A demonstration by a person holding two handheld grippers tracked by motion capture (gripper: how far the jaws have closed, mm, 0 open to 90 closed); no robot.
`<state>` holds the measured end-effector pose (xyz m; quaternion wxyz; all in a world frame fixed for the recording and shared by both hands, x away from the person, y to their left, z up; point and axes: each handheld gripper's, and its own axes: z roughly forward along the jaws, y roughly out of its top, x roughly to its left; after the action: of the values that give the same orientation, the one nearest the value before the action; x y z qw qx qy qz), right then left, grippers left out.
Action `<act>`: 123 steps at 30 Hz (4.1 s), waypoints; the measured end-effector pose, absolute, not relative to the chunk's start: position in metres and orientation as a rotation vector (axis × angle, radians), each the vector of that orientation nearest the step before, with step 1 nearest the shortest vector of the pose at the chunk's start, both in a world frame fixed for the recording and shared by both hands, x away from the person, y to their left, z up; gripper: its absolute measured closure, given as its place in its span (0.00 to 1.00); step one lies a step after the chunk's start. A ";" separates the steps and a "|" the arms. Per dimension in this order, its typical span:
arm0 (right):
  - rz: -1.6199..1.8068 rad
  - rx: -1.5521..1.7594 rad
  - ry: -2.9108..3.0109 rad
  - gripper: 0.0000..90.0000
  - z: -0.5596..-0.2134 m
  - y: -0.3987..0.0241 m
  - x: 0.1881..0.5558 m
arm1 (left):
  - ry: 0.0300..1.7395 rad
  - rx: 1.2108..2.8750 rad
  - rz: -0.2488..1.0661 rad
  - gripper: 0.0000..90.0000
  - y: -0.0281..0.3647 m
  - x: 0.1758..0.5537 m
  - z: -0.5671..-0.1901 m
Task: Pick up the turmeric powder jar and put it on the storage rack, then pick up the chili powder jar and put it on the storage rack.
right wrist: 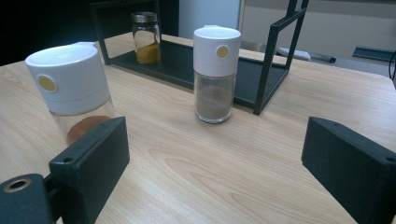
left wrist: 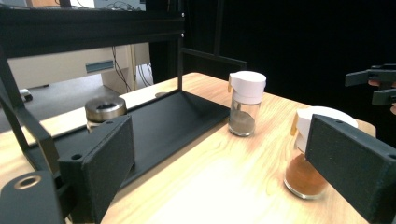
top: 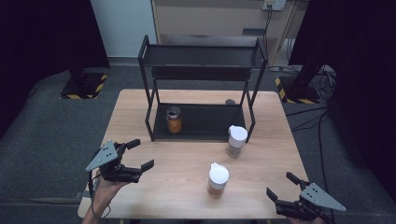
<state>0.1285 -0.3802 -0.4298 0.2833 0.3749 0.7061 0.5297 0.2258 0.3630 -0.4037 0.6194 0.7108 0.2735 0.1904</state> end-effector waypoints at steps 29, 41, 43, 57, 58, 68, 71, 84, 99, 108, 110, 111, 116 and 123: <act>1.409 1.003 1.902 0.09 -0.429 -0.379 0.130 | 0.799 1.626 0.452 0.08 0.389 0.186 -0.460; 1.405 1.001 1.904 0.09 -0.429 -0.378 0.130 | 0.809 1.635 0.479 0.07 0.390 0.182 -0.461; 1.405 1.003 1.903 0.09 -0.429 -0.378 0.131 | 0.813 1.639 0.489 0.06 0.389 0.181 -0.461; 1.407 1.012 1.901 0.09 -0.429 -0.379 0.130 | 0.799 1.656 0.500 0.04 0.387 0.181 -0.460; 1.407 1.010 1.901 0.09 -0.429 -0.379 0.130 | 0.798 1.656 0.501 0.04 0.387 0.181 -0.460; 1.407 1.009 1.899 0.09 -0.429 -0.379 0.130 | 0.788 1.657 0.511 0.04 0.387 0.180 -0.460; 1.405 1.009 1.901 0.09 -0.429 -0.378 0.130 | 0.787 1.658 0.507 0.04 0.387 0.180 -0.459; 1.415 1.007 1.903 0.09 -0.425 -0.378 0.130 | 0.787 1.653 0.500 0.04 0.387 0.180 -0.460; 1.470 0.954 1.962 0.09 -0.403 -0.358 0.137 | 0.782 1.666 0.482 0.04 0.387 0.183 -0.461; 1.517 0.875 2.030 0.09 -0.387 -0.332 0.155 | 0.782 1.664 0.477 0.04 0.388 0.184 -0.461; 1.521 0.858 2.047 0.09 -0.382 -0.325 0.159 | 0.781 1.664 0.479 0.04 0.388 0.183 -0.461; 1.524 0.851 2.053 0.09 -0.380 -0.322 0.162 | 0.781 1.664 0.478 0.04 0.388 0.183 -0.461; 1.529 0.826 2.084 0.09 -0.375 -0.307 0.171 | 0.778 1.662 0.475 0.04 0.388 0.184 -0.461; 1.531 0.796 2.136 0.09 -0.374 -0.286 0.182 | 0.776 1.656 0.474 0.04 0.389 0.183 -0.462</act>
<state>0.1825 -0.2865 -0.3744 0.1965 0.2842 0.7628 0.5466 0.1834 0.3892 -0.4621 0.5863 0.7101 0.3328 0.2031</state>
